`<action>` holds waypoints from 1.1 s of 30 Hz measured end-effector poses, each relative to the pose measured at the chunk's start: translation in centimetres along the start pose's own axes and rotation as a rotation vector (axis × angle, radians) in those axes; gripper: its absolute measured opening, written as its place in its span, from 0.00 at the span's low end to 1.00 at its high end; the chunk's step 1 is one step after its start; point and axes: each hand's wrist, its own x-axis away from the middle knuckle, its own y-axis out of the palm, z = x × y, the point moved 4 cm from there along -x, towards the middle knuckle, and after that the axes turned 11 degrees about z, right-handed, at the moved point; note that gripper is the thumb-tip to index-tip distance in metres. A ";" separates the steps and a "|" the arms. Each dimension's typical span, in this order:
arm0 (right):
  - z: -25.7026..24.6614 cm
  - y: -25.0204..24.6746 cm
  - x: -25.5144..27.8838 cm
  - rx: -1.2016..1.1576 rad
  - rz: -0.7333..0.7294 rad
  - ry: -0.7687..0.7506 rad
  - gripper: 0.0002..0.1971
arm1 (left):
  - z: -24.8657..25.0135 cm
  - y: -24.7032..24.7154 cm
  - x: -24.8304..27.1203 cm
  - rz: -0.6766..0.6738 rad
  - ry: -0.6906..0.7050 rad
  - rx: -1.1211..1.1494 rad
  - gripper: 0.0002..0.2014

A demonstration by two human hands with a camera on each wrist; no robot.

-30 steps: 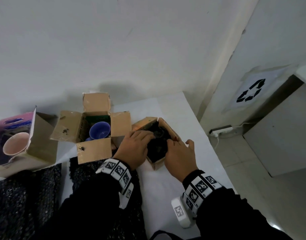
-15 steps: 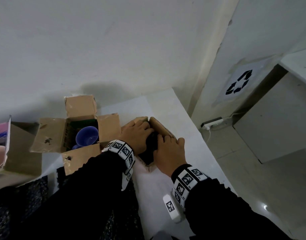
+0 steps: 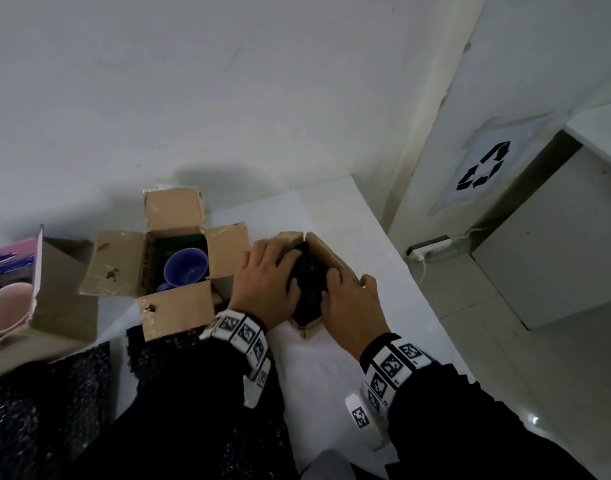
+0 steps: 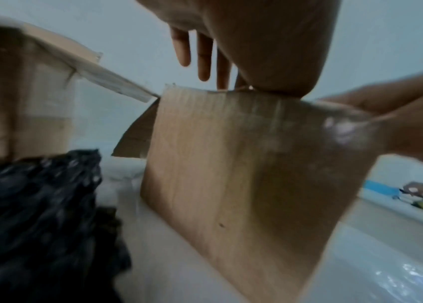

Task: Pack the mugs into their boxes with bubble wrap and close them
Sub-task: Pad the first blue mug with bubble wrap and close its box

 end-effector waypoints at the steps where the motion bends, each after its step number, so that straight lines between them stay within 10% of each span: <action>1: 0.2 0.1 0.5 -0.001 0.058 -0.004 0.06 | -0.3 -0.5 1.2 0.017 -0.120 -0.011 0.31; 6: -0.1 -0.1 2.1 0.039 0.095 -0.022 0.15 | -0.7 -0.1 5.8 -0.171 -0.602 0.326 0.49; 13: -2.0 -1.8 5.0 0.024 0.090 -0.362 0.10 | -1.5 -0.1 4.2 -0.049 -0.570 0.693 0.29; 18: -1.2 -2.0 1.0 -0.064 -0.062 -0.426 0.17 | -0.1 -1.3 4.2 0.156 -0.140 0.367 0.05; 21: -0.5 -1.0 -1.4 -0.064 -0.220 -0.482 0.27 | 2.0 -1.1 6.2 0.067 0.069 0.087 0.18; 27: -1.2 0.1 -3.3 0.009 -0.385 -0.508 0.34 | 3.0 0.1 7.5 -0.095 -0.027 -0.215 0.38; 33: -1.9 1.1 -4.2 0.076 -0.285 -0.453 0.18 | 3.3 0.7 7.0 -0.132 -0.070 -0.327 0.32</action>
